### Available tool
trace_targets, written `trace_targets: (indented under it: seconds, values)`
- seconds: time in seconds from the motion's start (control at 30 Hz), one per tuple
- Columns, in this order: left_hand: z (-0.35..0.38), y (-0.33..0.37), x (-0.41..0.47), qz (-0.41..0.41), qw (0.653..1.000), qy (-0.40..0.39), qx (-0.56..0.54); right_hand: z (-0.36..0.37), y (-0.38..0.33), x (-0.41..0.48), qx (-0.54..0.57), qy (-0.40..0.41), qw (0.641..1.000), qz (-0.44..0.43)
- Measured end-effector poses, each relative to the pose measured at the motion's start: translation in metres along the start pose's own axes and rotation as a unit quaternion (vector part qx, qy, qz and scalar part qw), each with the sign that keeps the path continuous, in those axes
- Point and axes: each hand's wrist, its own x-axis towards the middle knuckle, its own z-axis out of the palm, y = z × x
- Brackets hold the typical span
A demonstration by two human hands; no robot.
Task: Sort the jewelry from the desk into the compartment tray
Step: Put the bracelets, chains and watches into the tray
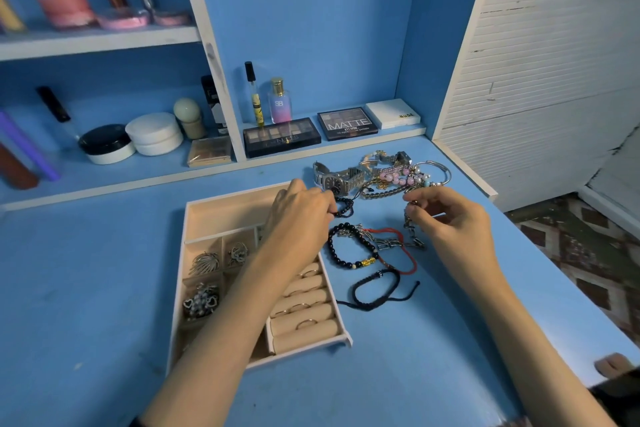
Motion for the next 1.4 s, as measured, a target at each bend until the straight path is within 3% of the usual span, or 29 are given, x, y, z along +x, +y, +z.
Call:
trace_targets:
  seconds: [0.2,0.4,0.63,0.87,1.2,1.4]
  values:
    - [-0.015,0.003,-0.010,-0.075,0.964,0.079,-0.243,0.003,-0.004,-0.002,0.003,0.000,1.000,-0.018]
    - [-0.038,-0.013,-0.043,-0.085,0.910,0.122,-0.387,0.021,-0.031,-0.016,0.134,-0.065,0.989,-0.007]
    - [-0.047,-0.053,-0.085,-0.086,0.894,0.174,-0.404,0.056,-0.074,-0.046,0.179,-0.221,0.959,0.005]
    - [-0.042,-0.072,-0.099,-0.081,0.861,0.219,-0.451,0.084,-0.084,-0.065,0.128,-0.371,0.920,0.005]
    - [-0.039,-0.073,-0.097,-0.087,0.855,0.211,-0.467,0.090,-0.084,-0.068,0.079,-0.447,0.891,0.002]
    - [-0.040,-0.075,-0.097,-0.093,0.850,0.216,-0.472,0.094,-0.090,-0.073,0.011,-0.442,0.895,-0.055]
